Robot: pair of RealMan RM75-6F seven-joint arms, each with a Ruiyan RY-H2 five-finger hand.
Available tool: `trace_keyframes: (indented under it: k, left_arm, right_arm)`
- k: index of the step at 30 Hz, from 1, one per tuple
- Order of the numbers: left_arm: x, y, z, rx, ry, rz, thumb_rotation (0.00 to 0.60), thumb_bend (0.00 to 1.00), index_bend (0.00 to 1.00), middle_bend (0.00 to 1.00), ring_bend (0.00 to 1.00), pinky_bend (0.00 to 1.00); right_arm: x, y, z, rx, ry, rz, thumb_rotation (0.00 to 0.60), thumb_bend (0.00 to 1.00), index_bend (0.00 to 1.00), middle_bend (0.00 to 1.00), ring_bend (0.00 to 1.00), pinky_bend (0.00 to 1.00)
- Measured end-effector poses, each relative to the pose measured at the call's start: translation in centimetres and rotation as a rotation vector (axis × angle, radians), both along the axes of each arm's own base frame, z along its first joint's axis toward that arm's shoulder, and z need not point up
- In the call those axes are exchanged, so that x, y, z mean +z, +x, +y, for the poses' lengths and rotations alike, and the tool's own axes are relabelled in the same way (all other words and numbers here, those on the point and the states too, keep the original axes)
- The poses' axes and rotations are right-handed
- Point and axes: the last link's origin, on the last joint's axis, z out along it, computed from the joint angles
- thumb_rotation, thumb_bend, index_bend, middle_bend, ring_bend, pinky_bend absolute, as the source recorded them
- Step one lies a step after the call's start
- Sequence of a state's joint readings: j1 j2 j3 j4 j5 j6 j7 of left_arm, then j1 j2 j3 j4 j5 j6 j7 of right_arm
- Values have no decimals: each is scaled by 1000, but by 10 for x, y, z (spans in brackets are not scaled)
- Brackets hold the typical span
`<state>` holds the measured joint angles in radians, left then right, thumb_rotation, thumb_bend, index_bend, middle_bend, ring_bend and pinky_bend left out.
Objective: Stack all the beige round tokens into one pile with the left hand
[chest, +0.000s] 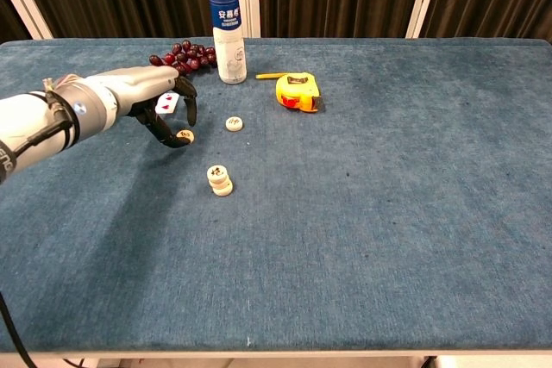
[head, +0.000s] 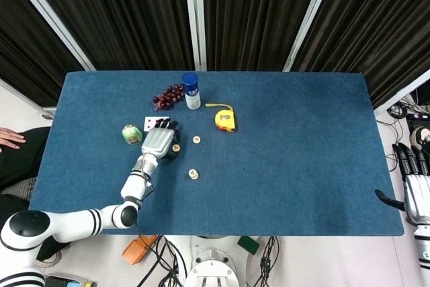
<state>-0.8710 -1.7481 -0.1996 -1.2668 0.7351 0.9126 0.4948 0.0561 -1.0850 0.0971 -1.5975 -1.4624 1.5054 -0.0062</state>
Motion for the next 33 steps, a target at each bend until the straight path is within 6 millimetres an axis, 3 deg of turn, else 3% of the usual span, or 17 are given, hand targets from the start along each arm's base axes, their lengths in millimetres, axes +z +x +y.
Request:
trace_keyframes:
  k: [17, 27, 33]
  left_arm:
    - [-2, -9, 2, 21, -8, 16, 600, 330, 466, 106, 0, 0]
    - [5, -5, -2, -4, 11, -9, 600, 349, 511, 107, 0, 0]
    - [16, 9, -18, -60, 5, -51, 600, 346, 511, 107, 0, 0]
  right_arm:
    - [-1, 2, -3, 1, 4, 5, 600, 201, 10, 117, 0, 91]
    - [0, 3, -2, 8, 0, 3, 600, 201, 10, 116, 0, 91]
    - [-1, 4, -2, 17, 2, -3, 600, 201, 10, 116, 0, 91]
